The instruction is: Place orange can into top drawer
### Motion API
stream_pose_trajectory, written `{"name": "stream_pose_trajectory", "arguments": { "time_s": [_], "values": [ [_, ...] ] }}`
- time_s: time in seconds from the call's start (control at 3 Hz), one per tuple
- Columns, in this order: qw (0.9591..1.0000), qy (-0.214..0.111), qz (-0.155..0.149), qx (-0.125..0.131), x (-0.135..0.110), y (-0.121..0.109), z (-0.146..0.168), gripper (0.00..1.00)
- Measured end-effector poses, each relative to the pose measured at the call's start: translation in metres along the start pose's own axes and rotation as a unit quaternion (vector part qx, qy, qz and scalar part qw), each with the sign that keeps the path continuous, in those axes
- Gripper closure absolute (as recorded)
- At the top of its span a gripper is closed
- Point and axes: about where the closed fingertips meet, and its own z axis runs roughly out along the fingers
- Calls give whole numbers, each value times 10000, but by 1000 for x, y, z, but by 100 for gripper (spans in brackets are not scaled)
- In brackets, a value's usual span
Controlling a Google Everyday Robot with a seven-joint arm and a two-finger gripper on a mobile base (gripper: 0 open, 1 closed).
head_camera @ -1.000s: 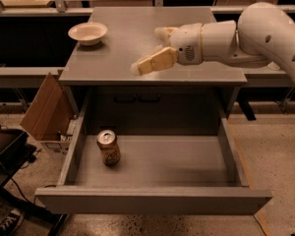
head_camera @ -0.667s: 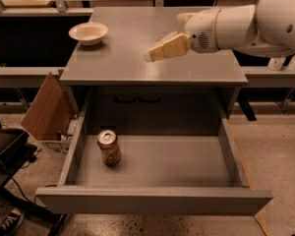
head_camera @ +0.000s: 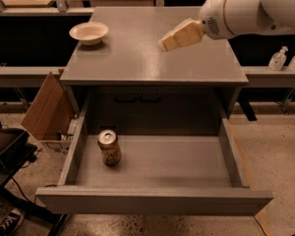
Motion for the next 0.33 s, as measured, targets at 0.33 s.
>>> {"name": "stream_pose_trajectory", "arguments": {
  "time_s": [0.33],
  "values": [
    [9994,203,42,271,8,-11,-7,0]
  ]
}}
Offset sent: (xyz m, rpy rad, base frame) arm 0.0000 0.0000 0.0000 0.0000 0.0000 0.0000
